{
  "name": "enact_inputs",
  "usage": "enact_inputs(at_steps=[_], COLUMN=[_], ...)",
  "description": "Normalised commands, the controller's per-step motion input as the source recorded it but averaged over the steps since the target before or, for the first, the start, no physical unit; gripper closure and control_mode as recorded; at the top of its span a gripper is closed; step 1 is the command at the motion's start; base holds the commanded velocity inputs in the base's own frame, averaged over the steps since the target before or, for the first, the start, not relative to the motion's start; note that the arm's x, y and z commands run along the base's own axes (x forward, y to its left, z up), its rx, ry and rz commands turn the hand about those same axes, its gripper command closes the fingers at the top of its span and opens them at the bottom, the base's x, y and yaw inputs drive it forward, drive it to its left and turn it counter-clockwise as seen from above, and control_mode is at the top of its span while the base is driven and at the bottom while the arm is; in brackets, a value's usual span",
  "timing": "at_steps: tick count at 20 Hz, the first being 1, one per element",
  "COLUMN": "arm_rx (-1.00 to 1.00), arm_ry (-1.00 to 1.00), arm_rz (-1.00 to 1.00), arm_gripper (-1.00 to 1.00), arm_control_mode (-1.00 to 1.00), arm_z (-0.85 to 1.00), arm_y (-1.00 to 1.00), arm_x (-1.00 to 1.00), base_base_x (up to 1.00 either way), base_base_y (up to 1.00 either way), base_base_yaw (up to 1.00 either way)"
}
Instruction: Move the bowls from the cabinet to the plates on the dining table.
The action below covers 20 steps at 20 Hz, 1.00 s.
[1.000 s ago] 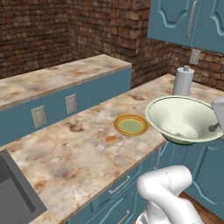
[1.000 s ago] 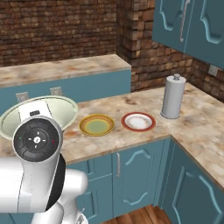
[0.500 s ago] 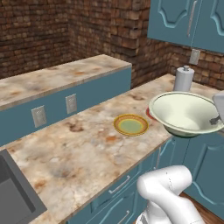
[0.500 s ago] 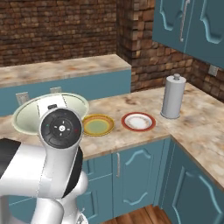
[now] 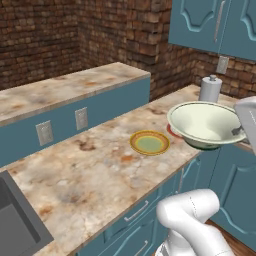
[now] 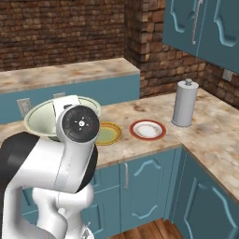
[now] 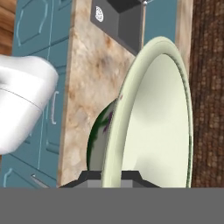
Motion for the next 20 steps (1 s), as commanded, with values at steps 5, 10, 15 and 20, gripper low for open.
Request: enact_inputs(at_steps=[5, 10, 15, 20], arm_rx=[0.0, 0.0, -0.01, -0.02], arm_ry=[0.0, 0.0, 0.0, 0.0], arm_rz=[0.0, 0.0, 0.0, 0.0], arm_gripper=[1.0, 1.0, 1.0, 1.0], arm_control_mode=[-1.0, -1.0, -1.0, -1.0], arm_z=[-0.11, -0.09, -0.09, -0.08], arm_y=[-0.22, -0.23, -0.24, -0.29], arm_x=[0.36, 0.37, 0.36, 0.31], base_base_x=[0.0, 0.0, 0.0, 0.0], base_base_y=[0.0, 0.0, 0.0, 0.0], base_base_yaw=[0.0, 0.0, 0.0, 0.0])
